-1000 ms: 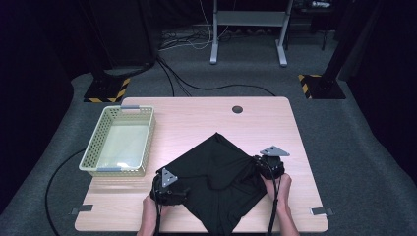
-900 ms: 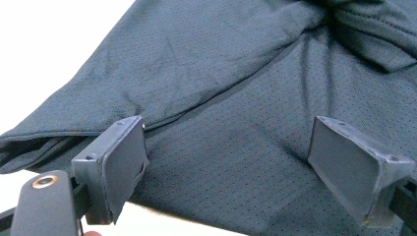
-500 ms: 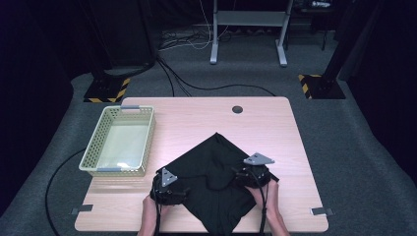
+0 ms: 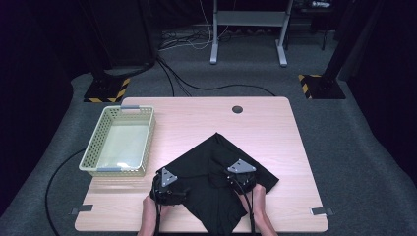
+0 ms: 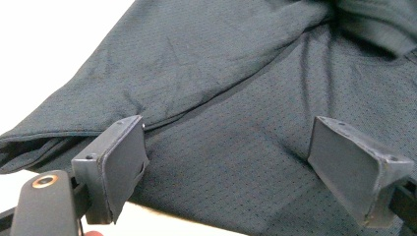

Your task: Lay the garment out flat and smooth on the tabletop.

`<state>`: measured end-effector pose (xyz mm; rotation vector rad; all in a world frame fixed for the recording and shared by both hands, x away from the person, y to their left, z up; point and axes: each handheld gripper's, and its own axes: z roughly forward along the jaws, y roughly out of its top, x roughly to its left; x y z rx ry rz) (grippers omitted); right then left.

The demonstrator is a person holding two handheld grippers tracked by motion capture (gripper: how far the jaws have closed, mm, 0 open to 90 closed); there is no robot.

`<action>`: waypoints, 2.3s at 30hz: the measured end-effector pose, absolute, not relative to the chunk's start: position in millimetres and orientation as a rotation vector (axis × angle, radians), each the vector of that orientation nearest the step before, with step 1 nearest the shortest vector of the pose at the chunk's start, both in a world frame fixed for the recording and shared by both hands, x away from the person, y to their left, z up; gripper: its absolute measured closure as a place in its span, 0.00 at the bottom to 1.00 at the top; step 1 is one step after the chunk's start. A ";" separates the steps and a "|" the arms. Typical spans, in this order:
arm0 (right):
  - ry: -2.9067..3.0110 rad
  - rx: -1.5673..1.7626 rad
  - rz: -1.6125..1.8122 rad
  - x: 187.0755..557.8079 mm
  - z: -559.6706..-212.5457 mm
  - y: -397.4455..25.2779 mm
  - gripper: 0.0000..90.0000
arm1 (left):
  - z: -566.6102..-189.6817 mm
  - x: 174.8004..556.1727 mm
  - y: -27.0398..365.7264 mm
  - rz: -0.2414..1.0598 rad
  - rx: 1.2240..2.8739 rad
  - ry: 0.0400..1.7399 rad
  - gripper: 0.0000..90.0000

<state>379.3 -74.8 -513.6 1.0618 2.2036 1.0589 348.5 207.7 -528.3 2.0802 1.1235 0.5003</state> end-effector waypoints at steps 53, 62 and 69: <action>2.027 1.282 1.054 418.9 -485.1 -143.5 0.98 | -528.3 348.7 207.8 0.500 2.078 1.124 0.16; 1.916 1.352 0.984 446.1 -483.9 -175.6 0.98 | -528.4 348.6 207.7 0.499 2.077 1.125 0.16; 2.006 1.415 0.915 457.3 -507.2 -181.1 0.92 | -528.4 348.5 207.7 0.499 2.077 1.126 0.16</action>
